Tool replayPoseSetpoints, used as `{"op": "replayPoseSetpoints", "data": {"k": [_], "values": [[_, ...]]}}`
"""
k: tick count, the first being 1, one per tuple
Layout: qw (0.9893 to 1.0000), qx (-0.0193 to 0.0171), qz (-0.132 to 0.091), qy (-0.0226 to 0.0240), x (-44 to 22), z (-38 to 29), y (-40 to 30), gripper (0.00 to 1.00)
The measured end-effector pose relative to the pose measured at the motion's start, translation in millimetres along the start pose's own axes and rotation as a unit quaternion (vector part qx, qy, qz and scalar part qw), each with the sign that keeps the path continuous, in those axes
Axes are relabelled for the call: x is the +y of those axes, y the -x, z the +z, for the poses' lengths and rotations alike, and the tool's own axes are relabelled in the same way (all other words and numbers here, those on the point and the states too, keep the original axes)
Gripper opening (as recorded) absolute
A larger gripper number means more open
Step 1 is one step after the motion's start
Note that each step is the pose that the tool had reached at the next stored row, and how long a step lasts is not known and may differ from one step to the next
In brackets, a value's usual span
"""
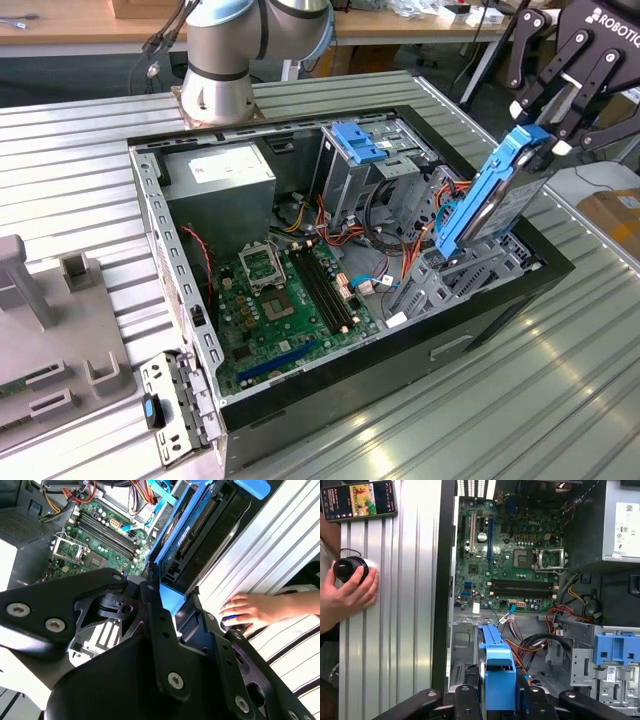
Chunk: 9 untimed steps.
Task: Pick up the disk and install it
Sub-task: 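Insert the disk into the insertion slot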
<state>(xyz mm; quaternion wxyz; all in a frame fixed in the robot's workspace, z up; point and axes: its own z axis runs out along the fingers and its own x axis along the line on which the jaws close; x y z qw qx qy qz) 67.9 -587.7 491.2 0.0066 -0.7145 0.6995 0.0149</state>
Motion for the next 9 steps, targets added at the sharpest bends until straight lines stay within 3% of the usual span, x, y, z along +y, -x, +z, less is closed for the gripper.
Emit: {"op": "replayPoseSetpoints", "data": {"k": [4, 7, 9], "values": [[1.0, 0.0001, 0.007, -0.0002, -2.6, 8.9, -0.3, 0.36], [0.9999, 0.0, 0.012, -0.0003, -4.5, 10.1, -0.4, 0.36], [0.9999, -0.0001, 0.012, -0.0003, -4.8, 16.4, 0.8, 0.36]]}}
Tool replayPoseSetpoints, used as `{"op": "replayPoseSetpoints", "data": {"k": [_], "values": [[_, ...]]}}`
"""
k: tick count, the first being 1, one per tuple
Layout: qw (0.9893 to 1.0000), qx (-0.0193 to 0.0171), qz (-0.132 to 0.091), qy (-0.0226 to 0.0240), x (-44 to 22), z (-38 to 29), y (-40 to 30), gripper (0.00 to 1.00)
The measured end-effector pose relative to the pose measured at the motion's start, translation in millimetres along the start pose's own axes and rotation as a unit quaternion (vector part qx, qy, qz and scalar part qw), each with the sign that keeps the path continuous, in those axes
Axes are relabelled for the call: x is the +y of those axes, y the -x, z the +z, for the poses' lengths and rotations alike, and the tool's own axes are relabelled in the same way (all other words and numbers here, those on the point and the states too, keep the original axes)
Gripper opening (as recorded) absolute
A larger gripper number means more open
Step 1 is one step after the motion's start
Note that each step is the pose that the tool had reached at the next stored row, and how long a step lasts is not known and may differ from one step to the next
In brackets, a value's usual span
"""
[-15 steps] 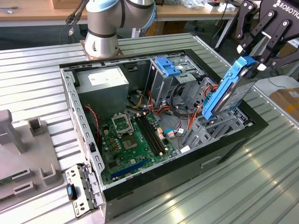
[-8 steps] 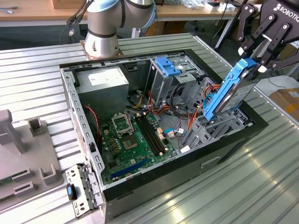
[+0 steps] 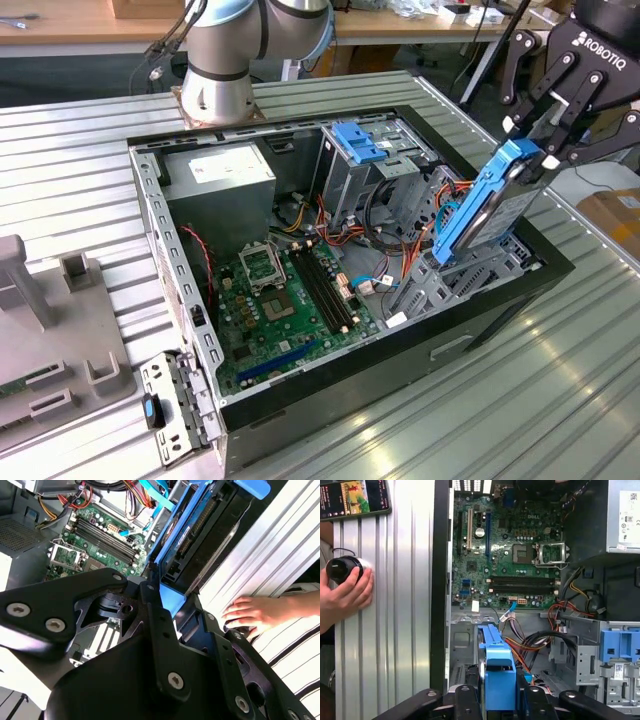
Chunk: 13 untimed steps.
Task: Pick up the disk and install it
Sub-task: 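Insert the disk into the insertion slot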
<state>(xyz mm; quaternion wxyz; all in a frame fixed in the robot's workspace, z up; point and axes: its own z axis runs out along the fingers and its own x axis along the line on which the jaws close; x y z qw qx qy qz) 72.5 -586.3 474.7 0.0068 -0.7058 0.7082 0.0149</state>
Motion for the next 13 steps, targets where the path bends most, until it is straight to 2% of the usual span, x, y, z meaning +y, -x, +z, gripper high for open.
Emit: {"op": "replayPoseSetpoints", "data": {"k": [3, 8, 10, 13], "values": [[1.0, 0.0, 0.0, 0.0, -0.4, 2.1, 3.1, 0.36], [1.0, 0.0001, 0.001, 0.0, -0.7, 7.8, 3.0, 0.36], [0.9999, 0.0, 0.016, -0.0005, -0.8, 8.6, 2.9, 0.36], [0.9999, -0.0001, 0.017, -0.0005, -0.8, 9.0, 2.9, 0.36]]}}
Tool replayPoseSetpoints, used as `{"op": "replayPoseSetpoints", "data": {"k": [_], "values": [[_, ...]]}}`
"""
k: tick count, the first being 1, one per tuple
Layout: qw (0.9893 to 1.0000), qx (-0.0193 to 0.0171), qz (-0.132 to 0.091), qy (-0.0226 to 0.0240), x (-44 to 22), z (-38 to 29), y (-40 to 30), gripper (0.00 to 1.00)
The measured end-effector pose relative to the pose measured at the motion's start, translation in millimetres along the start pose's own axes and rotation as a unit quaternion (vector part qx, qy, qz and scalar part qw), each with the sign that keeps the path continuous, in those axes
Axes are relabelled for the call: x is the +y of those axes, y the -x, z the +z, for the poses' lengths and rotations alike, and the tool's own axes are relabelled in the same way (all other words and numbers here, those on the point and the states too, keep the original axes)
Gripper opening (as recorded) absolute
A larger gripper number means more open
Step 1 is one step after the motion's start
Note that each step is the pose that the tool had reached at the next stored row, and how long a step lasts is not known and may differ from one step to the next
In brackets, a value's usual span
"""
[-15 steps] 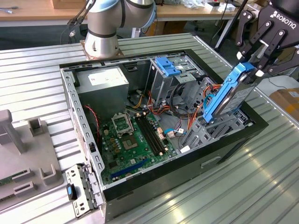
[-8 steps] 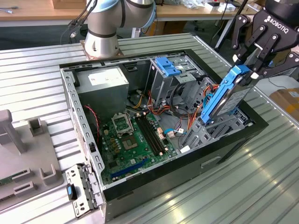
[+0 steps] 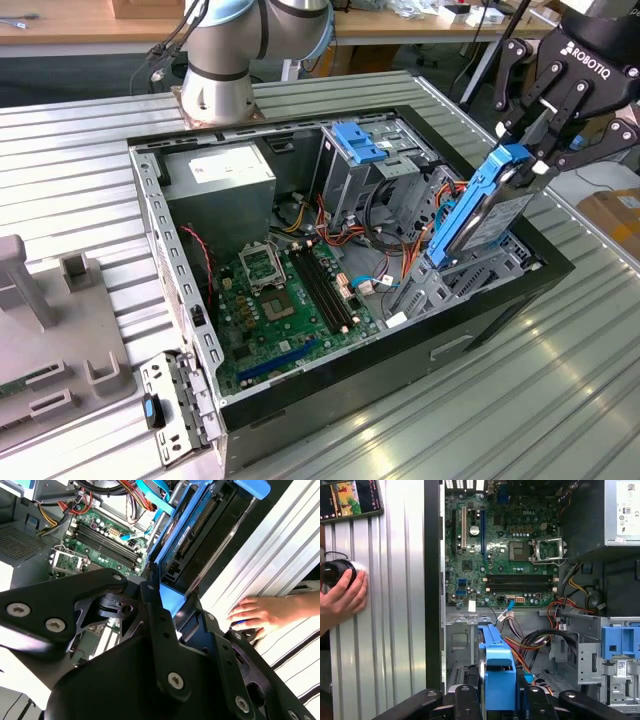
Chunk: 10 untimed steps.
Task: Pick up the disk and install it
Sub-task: 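Insert the disk into the insertion slot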
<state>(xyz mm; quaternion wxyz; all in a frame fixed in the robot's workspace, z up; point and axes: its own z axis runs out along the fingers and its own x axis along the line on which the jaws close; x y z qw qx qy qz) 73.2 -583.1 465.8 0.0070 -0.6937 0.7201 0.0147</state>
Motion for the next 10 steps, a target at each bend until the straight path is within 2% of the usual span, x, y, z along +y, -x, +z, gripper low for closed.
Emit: {"op": "replayPoseSetpoints", "data": {"k": [6, 10], "values": [[1.0, 0.0002, -0.004, 0.0001, -0.1, 9.3, -0.3, 0.36], [1.0, 0.0001, -0.007, 0.0002, -0.2, 18.8, -1.4, 0.36]]}}
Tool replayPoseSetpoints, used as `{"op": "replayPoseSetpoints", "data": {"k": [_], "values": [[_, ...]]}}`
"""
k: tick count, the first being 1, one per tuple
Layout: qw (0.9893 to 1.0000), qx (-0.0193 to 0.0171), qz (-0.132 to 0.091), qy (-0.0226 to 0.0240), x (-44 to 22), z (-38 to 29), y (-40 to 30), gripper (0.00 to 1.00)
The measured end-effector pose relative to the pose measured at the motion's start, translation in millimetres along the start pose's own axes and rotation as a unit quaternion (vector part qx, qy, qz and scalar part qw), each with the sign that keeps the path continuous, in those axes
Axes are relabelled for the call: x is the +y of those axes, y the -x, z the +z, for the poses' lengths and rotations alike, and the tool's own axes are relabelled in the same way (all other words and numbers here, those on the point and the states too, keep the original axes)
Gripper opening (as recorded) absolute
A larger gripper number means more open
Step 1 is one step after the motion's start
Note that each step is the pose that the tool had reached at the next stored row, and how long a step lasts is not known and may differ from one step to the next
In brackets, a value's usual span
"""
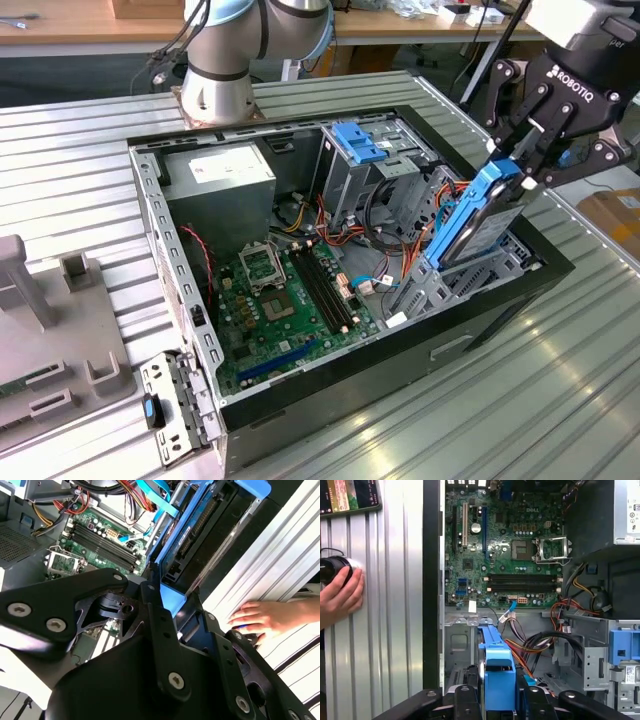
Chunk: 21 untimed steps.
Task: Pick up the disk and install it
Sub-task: 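Insert the disk into the insertion slot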
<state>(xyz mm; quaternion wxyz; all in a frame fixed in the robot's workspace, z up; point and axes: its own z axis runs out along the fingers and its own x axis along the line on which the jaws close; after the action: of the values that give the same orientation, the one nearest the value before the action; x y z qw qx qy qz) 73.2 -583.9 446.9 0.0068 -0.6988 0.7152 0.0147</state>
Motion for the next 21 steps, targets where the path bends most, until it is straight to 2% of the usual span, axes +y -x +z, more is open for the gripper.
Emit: {"op": "replayPoseSetpoints", "data": {"k": [4, 5, 6, 9, 16, 18, 21], "values": [[1.0, 0.0001, -0.002, 0.0001, -0.1, 7.2, -1.2, 0.36], [1.0, 0.0, -0.003, 0.0001, -0.1, 11.8, -1.8, 0.36], [1.0, 0.0001, -0.004, 0.0001, -0.2, 13.3, -2.0, 0.36], [1.0, 0.0001, -0.004, 0.0001, -0.2, 13.6, -2.1, 0.36], [1.0, 0.0, -0.004, 0.0001, -0.3, 27.7, -2.5, 0.36], [1.0, 0.0002, -0.004, 0.0001, -0.4, 34.5, -2.7, 0.36], [1.0, 0.0001, -0.004, 0.0001, -2.0, 35.3, -2.7, 0.36]]}}
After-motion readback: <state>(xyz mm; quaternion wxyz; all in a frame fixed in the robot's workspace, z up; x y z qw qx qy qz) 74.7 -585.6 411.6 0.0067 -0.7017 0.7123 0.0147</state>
